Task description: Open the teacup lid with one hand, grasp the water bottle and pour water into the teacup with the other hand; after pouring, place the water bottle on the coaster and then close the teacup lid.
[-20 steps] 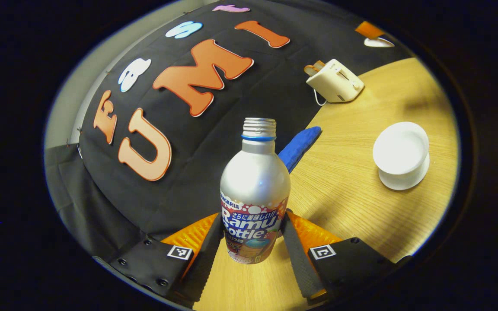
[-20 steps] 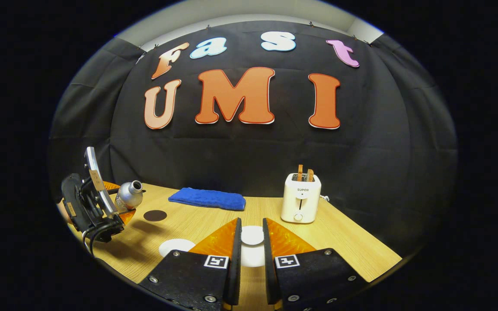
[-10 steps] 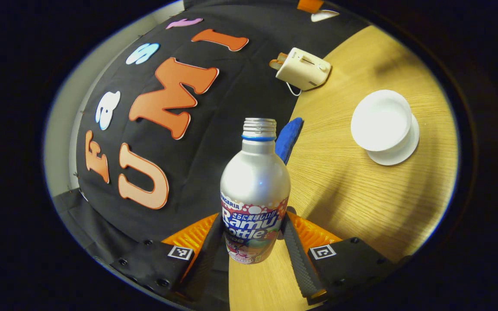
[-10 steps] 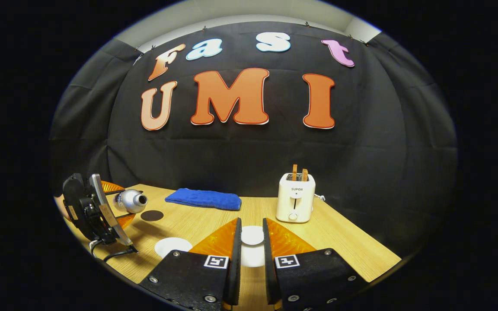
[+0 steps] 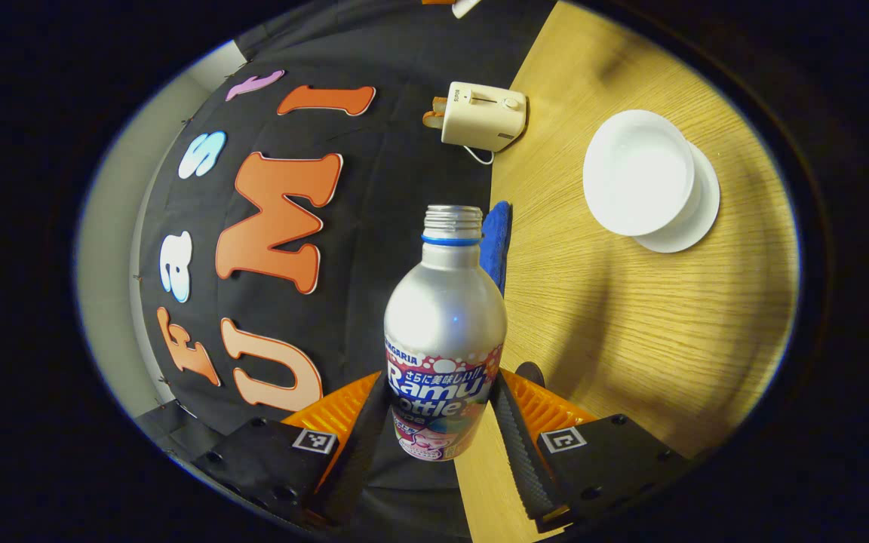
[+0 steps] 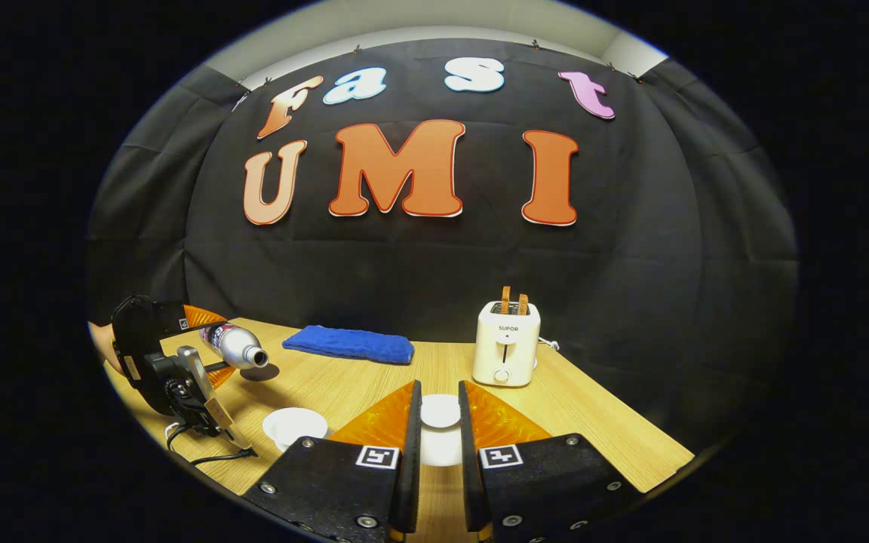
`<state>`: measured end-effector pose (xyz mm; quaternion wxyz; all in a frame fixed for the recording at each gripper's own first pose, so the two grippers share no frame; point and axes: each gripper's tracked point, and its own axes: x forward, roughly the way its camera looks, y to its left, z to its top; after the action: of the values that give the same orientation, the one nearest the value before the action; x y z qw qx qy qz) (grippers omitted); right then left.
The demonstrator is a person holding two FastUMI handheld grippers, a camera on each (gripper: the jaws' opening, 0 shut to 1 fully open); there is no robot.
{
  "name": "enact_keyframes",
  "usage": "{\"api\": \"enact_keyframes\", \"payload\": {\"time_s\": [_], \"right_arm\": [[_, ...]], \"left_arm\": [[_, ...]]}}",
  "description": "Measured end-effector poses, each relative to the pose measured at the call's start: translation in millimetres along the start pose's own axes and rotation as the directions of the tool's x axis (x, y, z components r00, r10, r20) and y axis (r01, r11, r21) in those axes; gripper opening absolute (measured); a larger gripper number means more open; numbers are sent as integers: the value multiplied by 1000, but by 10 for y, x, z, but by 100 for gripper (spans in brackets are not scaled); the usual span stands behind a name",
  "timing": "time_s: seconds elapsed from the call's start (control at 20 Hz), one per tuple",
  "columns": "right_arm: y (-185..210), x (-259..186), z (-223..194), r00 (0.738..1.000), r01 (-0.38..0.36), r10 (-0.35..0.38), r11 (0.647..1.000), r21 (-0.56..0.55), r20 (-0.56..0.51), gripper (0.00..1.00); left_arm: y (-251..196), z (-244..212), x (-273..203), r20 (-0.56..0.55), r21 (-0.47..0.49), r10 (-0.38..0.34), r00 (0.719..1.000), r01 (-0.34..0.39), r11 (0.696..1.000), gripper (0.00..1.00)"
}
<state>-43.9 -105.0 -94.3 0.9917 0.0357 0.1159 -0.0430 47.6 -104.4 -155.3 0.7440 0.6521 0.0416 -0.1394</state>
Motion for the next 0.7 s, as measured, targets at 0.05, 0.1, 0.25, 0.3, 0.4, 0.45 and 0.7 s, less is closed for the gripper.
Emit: {"api": "enact_keyframes", "payload": {"time_s": [0.05,0.1,0.25,0.3,0.4,0.45,0.7], "right_arm": [[-3,-4,-11,1000,-1,1,1000,2,-4,25],[-17,-11,-31,1000,0,0,1000,3,-8,25],[-29,-26,-37,1000,-1,1,1000,0,-10,24],[-31,-32,-35,1000,1,-1,1000,0,-10,25],[-30,-41,-29,1000,-2,2,1000,0,-8,24],[-32,-49,-28,1000,-7,7,1000,0,-9,24],[-59,-69,-25,1000,-8,8,1000,-11,1,25]], "left_arm": [[5,19,9,4,20,-2,1000,1,1000,83],[7,44,27,8,34,-5,1000,5,999,83],[77,104,49,20,104,8,1000,-11,995,87],[107,108,35,21,123,14,1000,-16,992,87],[98,136,24,32,147,12,999,-16,989,83],[95,138,33,33,160,11,999,-16,987,83],[152,200,9,48,251,18,999,-30,968,83]]}}
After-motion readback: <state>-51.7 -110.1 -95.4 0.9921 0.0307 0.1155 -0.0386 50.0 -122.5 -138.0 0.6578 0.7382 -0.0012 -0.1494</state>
